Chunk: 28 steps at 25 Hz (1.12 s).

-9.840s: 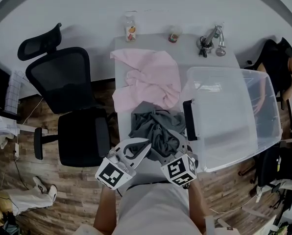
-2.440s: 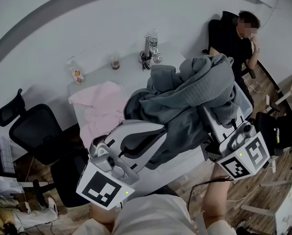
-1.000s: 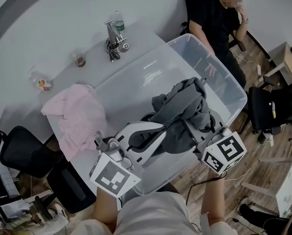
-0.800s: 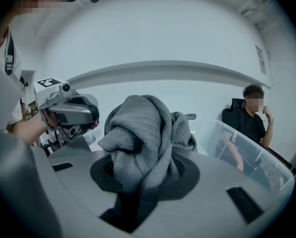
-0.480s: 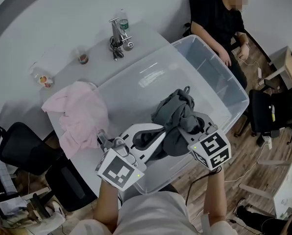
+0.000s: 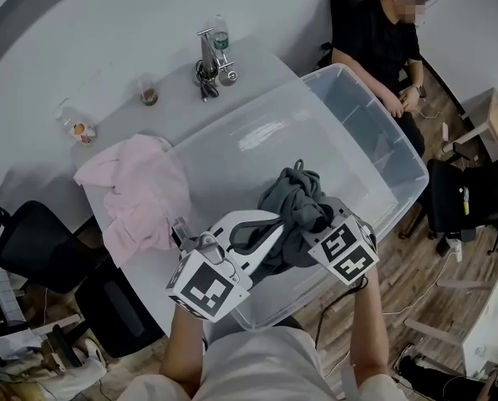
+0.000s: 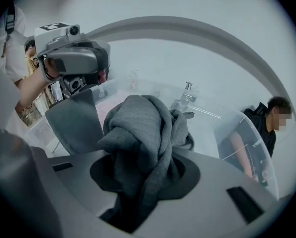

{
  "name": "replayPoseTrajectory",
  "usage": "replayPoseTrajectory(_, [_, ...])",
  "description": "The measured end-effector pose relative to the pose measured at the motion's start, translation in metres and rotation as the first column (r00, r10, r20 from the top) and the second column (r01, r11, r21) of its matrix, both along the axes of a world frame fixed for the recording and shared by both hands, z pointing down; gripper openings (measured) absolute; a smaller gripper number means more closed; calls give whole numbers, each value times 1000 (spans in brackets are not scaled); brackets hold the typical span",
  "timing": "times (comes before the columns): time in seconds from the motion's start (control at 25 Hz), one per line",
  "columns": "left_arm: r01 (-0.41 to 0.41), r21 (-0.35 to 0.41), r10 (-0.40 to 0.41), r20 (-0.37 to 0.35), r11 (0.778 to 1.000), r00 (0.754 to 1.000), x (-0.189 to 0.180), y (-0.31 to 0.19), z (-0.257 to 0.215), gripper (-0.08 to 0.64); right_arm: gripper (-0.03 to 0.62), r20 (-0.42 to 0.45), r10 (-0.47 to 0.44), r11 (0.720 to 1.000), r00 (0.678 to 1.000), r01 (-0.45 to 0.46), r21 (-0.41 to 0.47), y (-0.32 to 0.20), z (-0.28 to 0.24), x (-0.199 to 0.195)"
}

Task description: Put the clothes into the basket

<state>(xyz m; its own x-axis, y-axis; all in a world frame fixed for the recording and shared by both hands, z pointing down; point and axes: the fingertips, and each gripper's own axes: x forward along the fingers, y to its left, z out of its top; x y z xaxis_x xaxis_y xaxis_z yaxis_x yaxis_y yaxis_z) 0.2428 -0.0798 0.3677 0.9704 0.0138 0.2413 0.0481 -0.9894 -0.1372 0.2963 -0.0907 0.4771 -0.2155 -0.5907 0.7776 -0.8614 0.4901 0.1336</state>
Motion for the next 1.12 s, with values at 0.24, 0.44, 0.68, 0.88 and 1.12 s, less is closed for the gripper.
replayPoseTrajectory(0.24, [-1, -7, 1, 10, 1000, 1000, -1, 0, 6, 5, 132, -42, -56, 997, 998, 54, -56, 3, 16, -3])
replayPoseTrajectory(0.44, [2, -15, -2, 25, 1000, 1000, -3, -1, 12, 5, 150, -98, -107, 989, 989, 96, -110, 5, 28, -7])
replayPoseTrajectory(0.68, [8, -22, -7, 35, 1000, 999, -3, -1, 13, 5, 172, -164, -178, 974, 970, 150, -173, 9, 41, -11])
replayPoseTrajectory(0.88, [10, -21, -9, 39, 1000, 999, -6, -1, 14, 5, 209, -198, -224, 959, 954, 179, -222, 14, 50, -14])
replayPoseTrajectory(1.12, [13, -22, -12, 50, 1000, 999, -7, 1, 17, 5, 261, -229, -281, 934, 932, 211, -289, 20, 62, -15])
